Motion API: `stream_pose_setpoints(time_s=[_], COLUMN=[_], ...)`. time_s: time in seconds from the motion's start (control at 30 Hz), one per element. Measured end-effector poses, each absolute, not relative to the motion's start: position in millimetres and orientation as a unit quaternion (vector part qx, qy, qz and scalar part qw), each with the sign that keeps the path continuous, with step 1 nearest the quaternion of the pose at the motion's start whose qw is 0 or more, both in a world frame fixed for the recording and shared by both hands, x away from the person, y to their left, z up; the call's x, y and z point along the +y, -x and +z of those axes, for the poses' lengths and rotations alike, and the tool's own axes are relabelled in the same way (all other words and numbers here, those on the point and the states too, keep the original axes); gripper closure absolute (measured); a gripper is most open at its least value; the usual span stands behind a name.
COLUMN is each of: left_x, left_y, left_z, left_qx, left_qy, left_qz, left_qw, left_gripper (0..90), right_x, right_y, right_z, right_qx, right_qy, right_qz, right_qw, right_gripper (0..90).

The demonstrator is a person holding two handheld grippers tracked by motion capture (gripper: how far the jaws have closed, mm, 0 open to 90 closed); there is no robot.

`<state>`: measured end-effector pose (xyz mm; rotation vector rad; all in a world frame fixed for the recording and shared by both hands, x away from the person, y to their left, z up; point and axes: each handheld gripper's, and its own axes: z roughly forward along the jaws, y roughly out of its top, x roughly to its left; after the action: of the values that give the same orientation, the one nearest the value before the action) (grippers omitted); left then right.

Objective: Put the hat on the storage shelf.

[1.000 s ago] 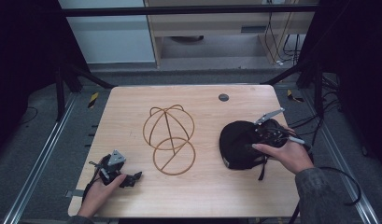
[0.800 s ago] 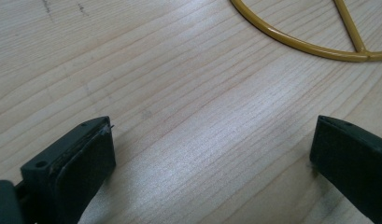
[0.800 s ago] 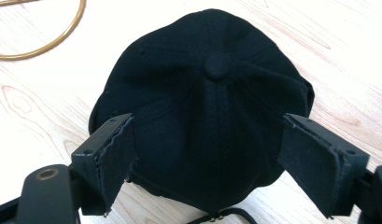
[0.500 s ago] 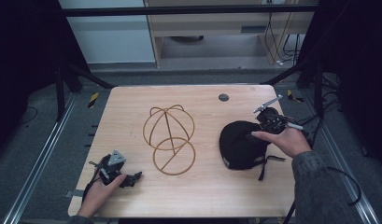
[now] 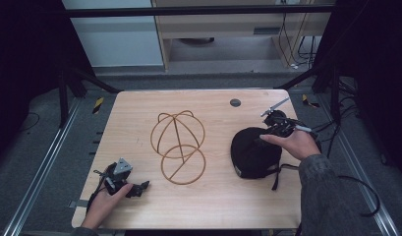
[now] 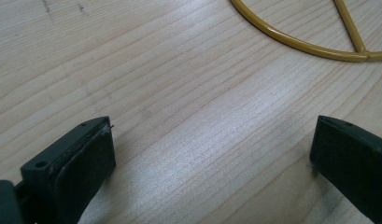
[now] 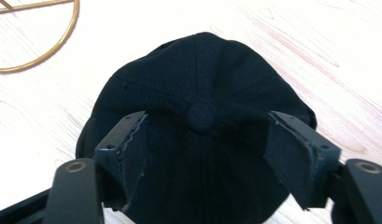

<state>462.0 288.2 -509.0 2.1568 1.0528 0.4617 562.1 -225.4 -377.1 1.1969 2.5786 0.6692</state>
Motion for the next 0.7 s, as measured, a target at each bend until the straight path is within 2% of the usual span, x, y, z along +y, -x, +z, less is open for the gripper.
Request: stream_pose_setpoints(time_s=[0.47, 0.7], left_x=[288.0, 288.0], left_y=[-462.1, -462.0], left_z=[-509.2, -509.1], left_qx=[0.405, 0.406], left_qy=[-0.828, -0.828], left_qz=[0.178, 0.178], left_qw=[0.343, 0.342], left_gripper=[0.0, 0.0], right_x=[-216.8, -216.0], right_y=[-575.1, -576.9], right_z=[-388.6, -393.3], right_qx=[0.882, 0.888], right_qy=[-0.408, -0.399], right_qz=[0.218, 0.211], right_qw=[0.093, 0.084], right_gripper=[40.9, 61.7])
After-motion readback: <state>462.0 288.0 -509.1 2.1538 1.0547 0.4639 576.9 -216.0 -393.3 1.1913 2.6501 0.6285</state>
